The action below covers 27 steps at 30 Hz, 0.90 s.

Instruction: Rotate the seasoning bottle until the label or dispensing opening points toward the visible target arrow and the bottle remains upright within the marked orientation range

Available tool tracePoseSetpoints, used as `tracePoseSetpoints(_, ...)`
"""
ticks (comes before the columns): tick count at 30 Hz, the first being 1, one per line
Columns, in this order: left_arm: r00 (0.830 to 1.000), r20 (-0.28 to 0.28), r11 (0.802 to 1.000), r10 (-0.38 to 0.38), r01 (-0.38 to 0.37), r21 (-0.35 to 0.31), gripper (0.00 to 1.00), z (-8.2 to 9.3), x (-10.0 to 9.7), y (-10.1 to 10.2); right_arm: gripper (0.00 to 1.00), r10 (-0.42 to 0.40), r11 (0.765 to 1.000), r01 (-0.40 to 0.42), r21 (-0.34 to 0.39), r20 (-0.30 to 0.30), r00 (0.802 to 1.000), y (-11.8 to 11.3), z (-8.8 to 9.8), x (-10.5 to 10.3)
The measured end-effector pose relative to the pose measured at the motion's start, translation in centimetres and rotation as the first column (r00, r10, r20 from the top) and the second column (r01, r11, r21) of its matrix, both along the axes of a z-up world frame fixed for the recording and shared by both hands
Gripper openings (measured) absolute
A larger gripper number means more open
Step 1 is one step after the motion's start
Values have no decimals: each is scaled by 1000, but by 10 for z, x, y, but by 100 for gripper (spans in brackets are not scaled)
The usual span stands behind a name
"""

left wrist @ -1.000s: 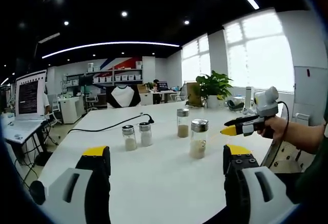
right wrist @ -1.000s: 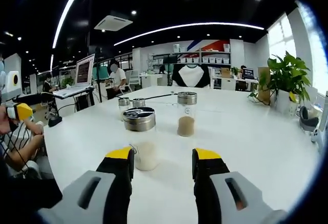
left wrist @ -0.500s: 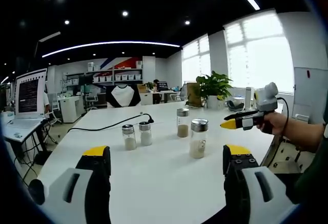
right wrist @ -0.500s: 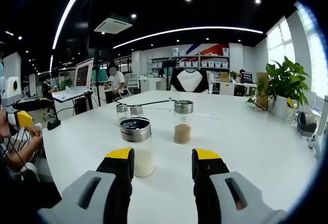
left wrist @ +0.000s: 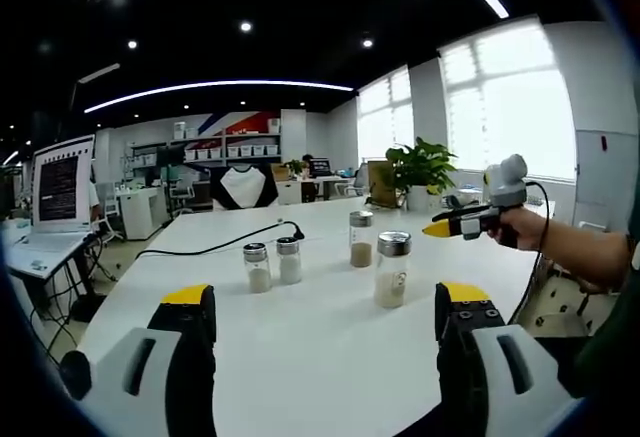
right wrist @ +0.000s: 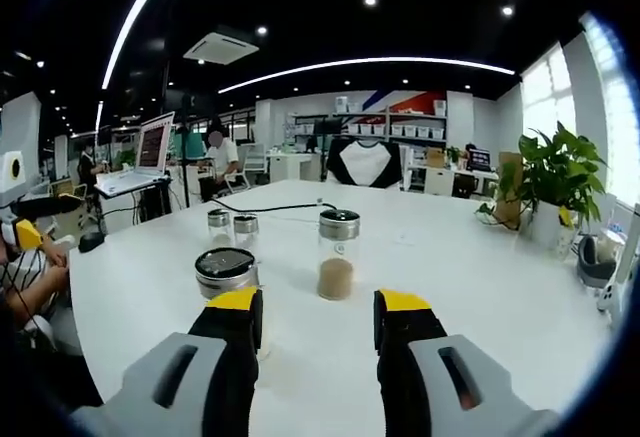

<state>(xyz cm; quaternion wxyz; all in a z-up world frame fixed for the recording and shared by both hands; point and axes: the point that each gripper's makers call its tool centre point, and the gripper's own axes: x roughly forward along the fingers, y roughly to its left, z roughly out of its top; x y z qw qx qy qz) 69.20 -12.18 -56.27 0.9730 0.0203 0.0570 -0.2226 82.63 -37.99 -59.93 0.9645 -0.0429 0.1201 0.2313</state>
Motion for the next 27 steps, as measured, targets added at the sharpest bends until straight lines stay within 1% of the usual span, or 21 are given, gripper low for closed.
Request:
tracePoseSetpoints(6,1000,-2,1000,7,-7,6,96,0,0,4,44,-10,1000,10,-5,10,1000,-4,4,18)
tracePoseSetpoints(9,1000,-4,1000,12,-12,7,96,0,1,5,44,-10,1000,10,-2,19,1000,-2,7,27)
tracePoseSetpoints(17,1000,1,1000,1,-1,5,96,1,3,-1,44,5,1000,-5,-21,16,1000,3,0,51)
tracePoseSetpoints(18,1000,1,1000,0,0,5,96,1,3,-1,43,-1,1000,2,-12,39,999,2,2,55)
tracePoseSetpoints(21,1000,-1,1000,-4,4,5,96,1,3,-3,43,15,1000,-15,-12,36,999,3,-2,61)
tracePoseSetpoints(26,1000,-5,1000,-2,2,3,96,-1,1,-2,43,27,1000,-26,-16,49,998,5,-5,72)
tracePoseSetpoints(27,1000,-8,1000,-1,1,3,96,-2,1,-2,43,38,999,-37,-25,60,997,8,-5,75)
